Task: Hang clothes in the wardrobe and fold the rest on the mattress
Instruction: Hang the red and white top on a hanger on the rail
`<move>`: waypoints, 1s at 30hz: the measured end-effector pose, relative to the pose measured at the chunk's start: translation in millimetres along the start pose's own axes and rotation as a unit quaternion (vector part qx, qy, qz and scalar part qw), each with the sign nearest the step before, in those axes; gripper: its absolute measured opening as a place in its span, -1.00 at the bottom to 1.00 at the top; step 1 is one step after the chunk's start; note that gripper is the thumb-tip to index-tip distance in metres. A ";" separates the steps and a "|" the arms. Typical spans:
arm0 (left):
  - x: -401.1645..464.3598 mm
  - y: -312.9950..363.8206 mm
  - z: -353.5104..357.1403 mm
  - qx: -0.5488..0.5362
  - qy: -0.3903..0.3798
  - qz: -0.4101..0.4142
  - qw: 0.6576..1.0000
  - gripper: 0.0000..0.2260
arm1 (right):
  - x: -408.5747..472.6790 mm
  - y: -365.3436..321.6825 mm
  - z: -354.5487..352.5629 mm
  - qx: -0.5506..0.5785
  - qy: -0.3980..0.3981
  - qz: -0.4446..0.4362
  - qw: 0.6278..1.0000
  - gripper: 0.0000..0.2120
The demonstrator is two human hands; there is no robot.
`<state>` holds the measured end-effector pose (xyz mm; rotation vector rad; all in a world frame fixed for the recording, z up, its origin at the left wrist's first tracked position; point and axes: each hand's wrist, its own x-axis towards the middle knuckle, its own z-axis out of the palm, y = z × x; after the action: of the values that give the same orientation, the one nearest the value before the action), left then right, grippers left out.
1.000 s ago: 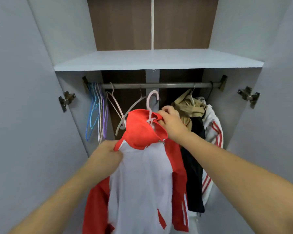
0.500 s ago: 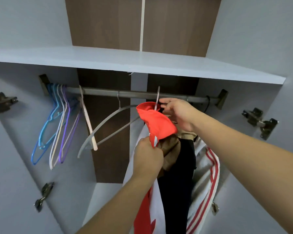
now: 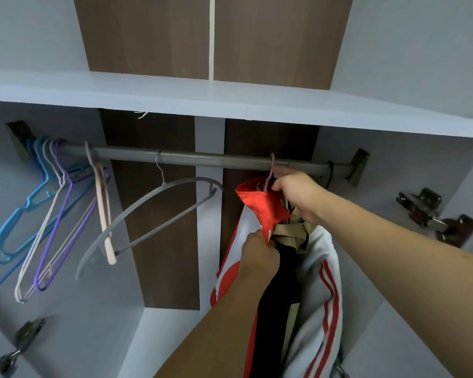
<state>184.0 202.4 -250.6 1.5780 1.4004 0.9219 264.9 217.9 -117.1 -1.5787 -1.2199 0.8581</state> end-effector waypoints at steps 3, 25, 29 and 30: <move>3.8 -5.0 6.1 0.022 -0.058 -0.024 0.998 -0.77 | 0.8 15.5 2.9 0.014 -0.027 0.028 0.999 -0.53; -132.2 -41.6 -181.0 0.333 -0.057 -0.034 0.941 -0.63 | -209.0 60.9 37.5 -0.148 -0.005 -0.015 0.989 -0.51; -130.1 -33.6 -144.2 0.355 -0.107 0.091 0.924 -0.62 | -242.7 80.6 30.7 -0.153 0.022 0.018 0.988 -0.52; -131.2 -34.4 -136.4 0.356 -0.124 0.127 0.917 -0.64 | -252.4 84.9 28.7 -0.159 0.034 0.033 0.986 -0.48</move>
<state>31.0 88.0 -228.2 2.3687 1.4472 0.3163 199.2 -24.6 -210.1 -1.8972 -1.3095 0.6672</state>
